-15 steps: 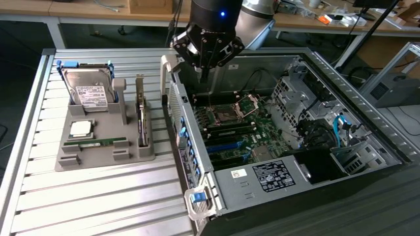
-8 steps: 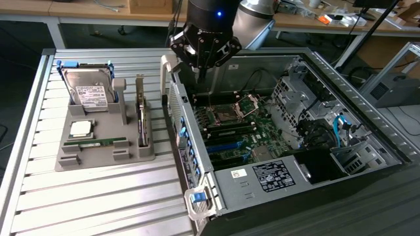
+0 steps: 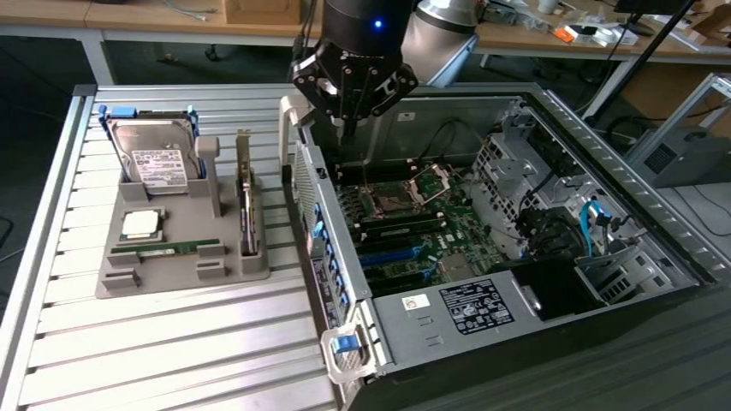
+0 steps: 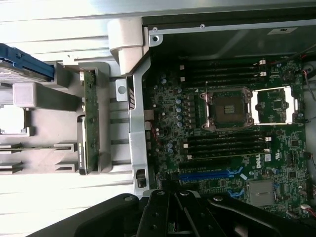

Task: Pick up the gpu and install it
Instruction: 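Reach for the gpu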

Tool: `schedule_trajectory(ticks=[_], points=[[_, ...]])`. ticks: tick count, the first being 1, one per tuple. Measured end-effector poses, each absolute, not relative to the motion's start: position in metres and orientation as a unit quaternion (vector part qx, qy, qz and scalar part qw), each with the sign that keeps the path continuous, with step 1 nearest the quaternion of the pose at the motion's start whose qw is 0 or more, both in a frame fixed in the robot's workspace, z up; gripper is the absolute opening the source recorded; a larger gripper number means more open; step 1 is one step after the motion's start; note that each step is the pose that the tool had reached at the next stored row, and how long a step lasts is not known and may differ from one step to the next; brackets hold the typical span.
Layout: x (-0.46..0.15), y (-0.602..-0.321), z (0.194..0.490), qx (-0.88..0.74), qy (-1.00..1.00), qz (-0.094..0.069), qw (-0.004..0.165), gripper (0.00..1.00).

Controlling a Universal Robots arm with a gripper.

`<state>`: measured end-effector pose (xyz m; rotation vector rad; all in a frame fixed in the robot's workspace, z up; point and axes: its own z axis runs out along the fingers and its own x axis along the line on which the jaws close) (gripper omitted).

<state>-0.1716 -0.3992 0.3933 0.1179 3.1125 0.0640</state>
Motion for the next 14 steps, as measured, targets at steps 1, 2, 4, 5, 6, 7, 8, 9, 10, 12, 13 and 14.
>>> schedule_trajectory(ticks=[1,2,4,5,6,7,8,9,10,12,13,14], points=[[-0.1719,-0.3992,0.3933,0.038,0.999,0.021,0.013,0.11],[-0.1721,-0.3992,0.3933,0.038,0.999,0.021,0.013,0.11],[-0.1727,-0.3992,0.3933,0.038,0.999,0.021,0.013,0.11],[-0.1734,-0.3992,0.3933,0.038,0.999,0.021,0.013,0.11],[-0.1737,-0.3992,0.3933,0.038,0.999,0.021,0.013,0.11],[-0.1741,-0.3992,0.3933,0.038,0.999,0.021,0.013,0.11],[-0.1747,-0.3992,0.3933,0.038,0.999,0.021,0.013,0.11],[-0.1751,-0.3992,0.3933,0.038,0.999,0.021,0.013,0.11],[-0.1755,-0.3992,0.3933,0.038,0.999,0.021,0.013,0.11],[-0.1763,-0.3992,0.3933,0.038,0.999,0.021,0.013,0.11],[-0.1767,-0.3992,0.3933,0.038,0.999,0.021,0.013,0.11],[-0.1770,-0.3992,0.3933,0.038,0.999,0.021,0.013,0.11]])
